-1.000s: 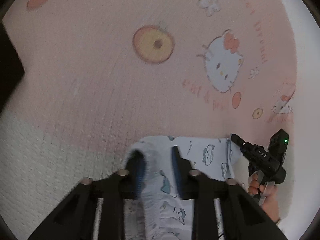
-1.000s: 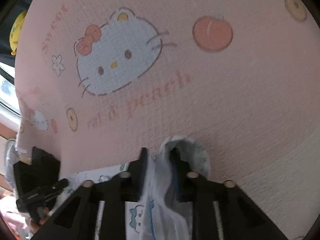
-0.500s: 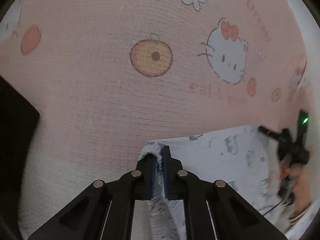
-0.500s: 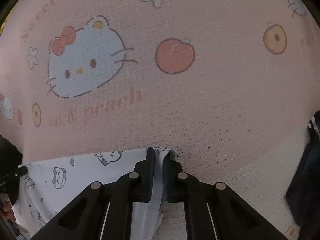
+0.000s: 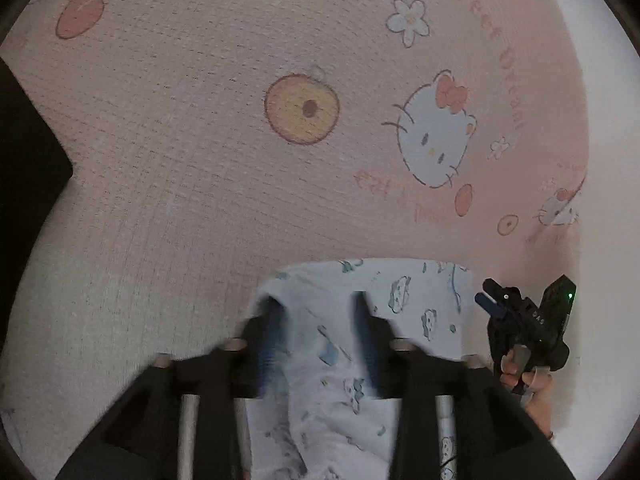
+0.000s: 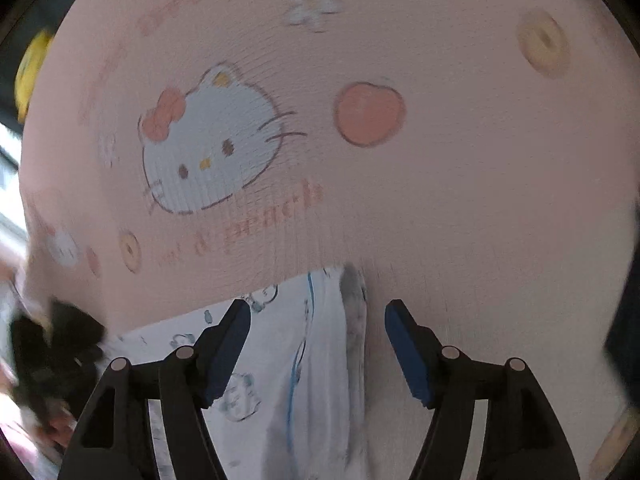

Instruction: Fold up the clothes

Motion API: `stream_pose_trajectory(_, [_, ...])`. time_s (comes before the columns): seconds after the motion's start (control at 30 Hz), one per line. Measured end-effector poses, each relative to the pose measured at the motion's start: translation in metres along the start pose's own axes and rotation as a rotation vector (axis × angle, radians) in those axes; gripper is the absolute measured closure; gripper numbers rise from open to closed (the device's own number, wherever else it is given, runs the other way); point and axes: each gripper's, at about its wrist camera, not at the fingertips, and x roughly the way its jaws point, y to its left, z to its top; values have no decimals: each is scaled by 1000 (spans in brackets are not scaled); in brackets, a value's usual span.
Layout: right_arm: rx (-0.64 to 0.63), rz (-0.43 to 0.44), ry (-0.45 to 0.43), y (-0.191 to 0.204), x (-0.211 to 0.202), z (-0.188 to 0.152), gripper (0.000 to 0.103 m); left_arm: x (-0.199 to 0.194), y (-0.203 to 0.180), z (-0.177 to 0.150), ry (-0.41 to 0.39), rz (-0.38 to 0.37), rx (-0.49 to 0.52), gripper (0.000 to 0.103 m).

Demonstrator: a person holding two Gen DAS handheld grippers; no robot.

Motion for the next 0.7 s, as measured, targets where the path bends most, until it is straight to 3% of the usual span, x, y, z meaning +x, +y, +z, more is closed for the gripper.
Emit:
stream_pose_trajectory(0.03, [31,19,6,-2,-3,-1,34,-2,-1,-2,-5,-2,-3,40])
stream_pose_trajectory(0.2, [45,-7,15,3,-19,-25,34,0,-5,-13,4,5,-24,40])
stream_pose_trajectory(0.27, [55,-11,28,2,-28,-40,34,1,-4,-19,18,-26,-31,40])
stream_pose_trajectory(0.5, [136,93,85,-1,-40,-82,34,7,-17,-40,47,-93,-28,40])
stream_pose_trajectory(0.7, [206,76,147,-13,-45,-110,34,-5,-27,-58,48,-46,23,40])
